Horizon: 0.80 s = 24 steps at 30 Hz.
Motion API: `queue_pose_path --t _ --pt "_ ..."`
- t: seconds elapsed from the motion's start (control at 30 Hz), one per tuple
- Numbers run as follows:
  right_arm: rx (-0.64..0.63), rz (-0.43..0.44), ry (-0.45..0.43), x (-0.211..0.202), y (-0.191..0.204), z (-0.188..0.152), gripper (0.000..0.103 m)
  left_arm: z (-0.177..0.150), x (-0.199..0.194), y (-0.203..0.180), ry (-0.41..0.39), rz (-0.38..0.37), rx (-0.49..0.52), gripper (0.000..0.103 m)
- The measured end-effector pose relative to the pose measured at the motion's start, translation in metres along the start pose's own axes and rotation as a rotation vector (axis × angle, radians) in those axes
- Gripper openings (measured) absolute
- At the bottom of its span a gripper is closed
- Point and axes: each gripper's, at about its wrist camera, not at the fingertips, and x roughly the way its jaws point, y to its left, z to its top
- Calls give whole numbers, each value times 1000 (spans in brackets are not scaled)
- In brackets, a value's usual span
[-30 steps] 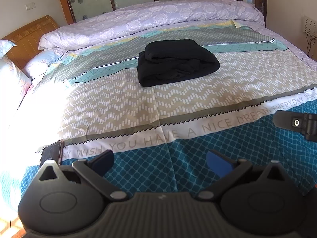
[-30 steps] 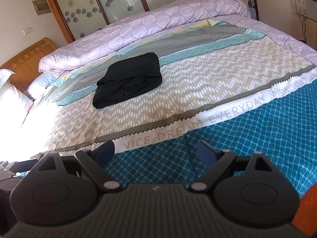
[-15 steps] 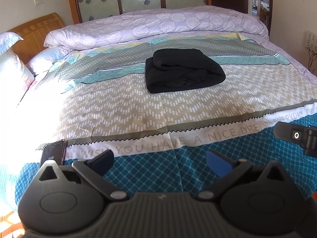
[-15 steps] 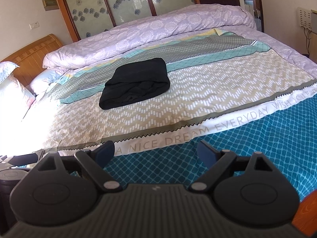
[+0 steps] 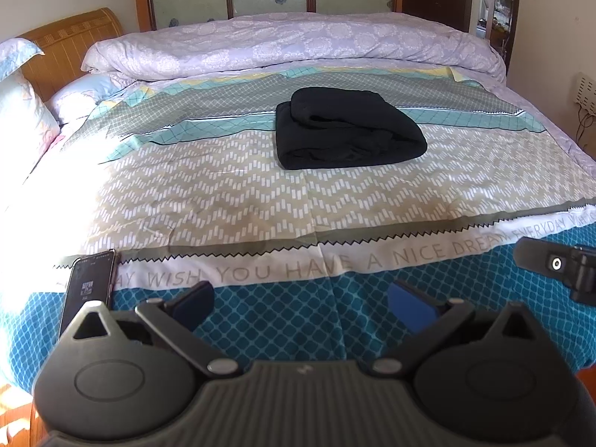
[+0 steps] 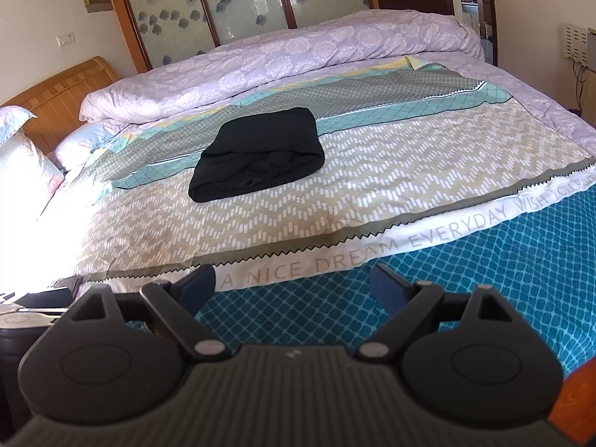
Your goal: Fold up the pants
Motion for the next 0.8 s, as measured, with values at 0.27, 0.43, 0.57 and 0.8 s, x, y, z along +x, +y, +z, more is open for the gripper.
queue_pose_path --t 0.27,0.43,0.57,0.8 --pt "-16 -9 -4 1 8 0 91 0 3 6 4 -14 -19 103" --pt "-15 -15 -3 3 10 0 91 -2 5 9 9 -13 -27 103" --pt "-18 -16 4 5 11 -1 91 -2 5 10 -11 -11 -9 103" --pt "-20 -17 17 11 12 -2 91 1 7 24 -24 0 -36 103"
